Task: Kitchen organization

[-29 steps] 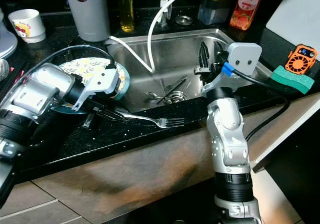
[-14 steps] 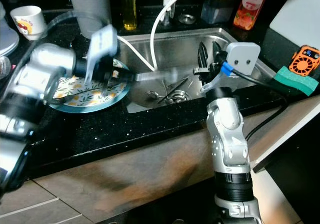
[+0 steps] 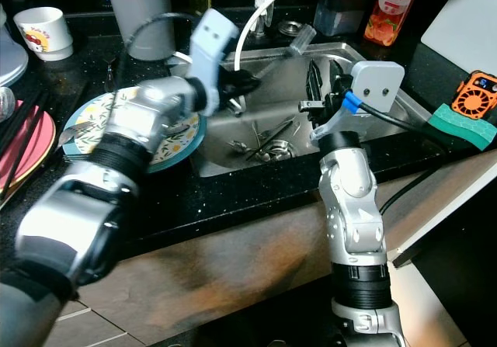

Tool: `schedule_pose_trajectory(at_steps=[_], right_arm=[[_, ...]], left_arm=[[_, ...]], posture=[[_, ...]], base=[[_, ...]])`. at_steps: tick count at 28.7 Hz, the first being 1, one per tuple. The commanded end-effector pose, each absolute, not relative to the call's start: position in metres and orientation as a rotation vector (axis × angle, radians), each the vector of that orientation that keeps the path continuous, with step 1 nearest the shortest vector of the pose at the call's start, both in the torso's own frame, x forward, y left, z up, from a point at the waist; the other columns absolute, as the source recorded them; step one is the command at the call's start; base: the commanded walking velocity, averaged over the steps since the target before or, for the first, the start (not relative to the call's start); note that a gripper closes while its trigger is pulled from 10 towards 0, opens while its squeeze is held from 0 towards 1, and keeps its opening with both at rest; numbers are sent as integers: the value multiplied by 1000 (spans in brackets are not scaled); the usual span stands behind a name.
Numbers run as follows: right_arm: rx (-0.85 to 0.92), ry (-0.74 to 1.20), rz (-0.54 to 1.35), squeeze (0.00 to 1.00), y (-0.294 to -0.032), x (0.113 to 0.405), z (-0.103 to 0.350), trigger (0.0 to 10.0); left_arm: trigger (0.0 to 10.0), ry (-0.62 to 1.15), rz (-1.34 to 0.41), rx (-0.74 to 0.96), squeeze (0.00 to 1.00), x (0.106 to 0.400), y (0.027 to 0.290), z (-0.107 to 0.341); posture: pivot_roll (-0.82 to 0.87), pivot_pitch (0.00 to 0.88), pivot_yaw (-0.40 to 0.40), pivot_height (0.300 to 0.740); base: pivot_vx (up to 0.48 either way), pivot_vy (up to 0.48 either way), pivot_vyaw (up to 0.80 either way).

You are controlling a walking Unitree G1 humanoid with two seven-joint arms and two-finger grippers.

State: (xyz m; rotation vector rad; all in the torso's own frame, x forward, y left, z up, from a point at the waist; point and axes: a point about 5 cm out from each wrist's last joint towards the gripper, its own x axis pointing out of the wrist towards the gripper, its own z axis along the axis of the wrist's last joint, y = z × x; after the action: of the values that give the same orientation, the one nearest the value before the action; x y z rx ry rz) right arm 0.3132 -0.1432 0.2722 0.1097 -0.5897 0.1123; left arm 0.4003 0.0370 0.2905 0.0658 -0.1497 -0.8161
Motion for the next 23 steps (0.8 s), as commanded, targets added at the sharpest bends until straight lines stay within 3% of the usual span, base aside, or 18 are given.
schedule_pose_trajectory(at_steps=[1,5,9,14,16,21,23], right_arm=[[108,-579,89,0,-148,311,269,10000],[113,-576,89,0,-147,311,267,10000],[122,-575,97,0,-144,311,266,10000],[122,-571,105,0,-143,311,265,10000],[123,-568,108,0,-142,312,264,10000],[131,-561,105,0,-141,312,261,10000],[134,-559,104,0,-140,312,260,10000]], left_arm=[[10000,-248,-782,-26,0,399,43,308],[10000,-306,-677,-38,0,401,63,322],[10000,-246,-505,102,0,398,106,320],[10000,-249,-635,315,0,375,130,317],[10000,-190,-776,474,0,354,160,317],[10000,-126,-900,588,0,335,191,327],[10000,-109,-892,557,0,335,197,334]], posture=[[47,88,-44,740],[55,87,-41,740],[71,88,-44,740],[84,91,-49,740],[98,89,-45,740],[128,83,-33,740],[114,85,-24,740]], base=[[0,0,0],[0,0,0],[0,0,0],[0,0,0],[0,0,0],[0,0,0],[0,0,0]])
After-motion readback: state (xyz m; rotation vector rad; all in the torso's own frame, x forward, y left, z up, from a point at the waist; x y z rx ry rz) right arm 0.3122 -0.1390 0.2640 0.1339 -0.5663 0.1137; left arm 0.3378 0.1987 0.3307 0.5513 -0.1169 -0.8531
